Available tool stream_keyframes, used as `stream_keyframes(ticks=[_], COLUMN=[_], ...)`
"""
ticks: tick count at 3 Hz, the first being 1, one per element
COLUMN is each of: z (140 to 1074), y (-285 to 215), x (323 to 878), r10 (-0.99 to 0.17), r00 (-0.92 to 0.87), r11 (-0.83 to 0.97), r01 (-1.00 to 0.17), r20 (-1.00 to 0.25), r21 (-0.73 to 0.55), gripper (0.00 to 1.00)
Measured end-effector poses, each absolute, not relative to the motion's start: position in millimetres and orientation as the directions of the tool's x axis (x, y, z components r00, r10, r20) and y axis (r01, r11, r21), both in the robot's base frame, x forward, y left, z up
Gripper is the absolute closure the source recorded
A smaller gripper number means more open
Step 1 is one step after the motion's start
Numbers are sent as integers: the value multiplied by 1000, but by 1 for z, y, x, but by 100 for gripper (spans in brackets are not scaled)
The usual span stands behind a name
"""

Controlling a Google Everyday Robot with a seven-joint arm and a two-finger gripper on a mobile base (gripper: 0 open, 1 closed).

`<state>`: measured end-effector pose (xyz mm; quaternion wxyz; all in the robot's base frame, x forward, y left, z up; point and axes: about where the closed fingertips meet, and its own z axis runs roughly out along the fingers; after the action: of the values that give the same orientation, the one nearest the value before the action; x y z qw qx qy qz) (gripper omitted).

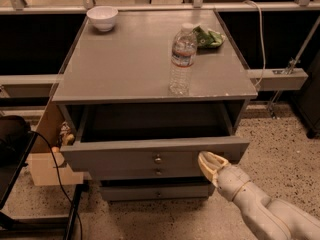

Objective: Close top drawer

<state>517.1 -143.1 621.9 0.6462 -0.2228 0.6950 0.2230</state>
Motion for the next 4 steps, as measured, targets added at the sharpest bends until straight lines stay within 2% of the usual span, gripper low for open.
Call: stream_keyframes(ticks=[3, 4], z=[615, 598], y=[-130, -121], x=[555, 594], r10=[-28, -49], r00=[-47, -51], r11=[787, 787], r01=[-617, -617], r20=[-999, -998], r21=[7, -7], gripper=[100, 100])
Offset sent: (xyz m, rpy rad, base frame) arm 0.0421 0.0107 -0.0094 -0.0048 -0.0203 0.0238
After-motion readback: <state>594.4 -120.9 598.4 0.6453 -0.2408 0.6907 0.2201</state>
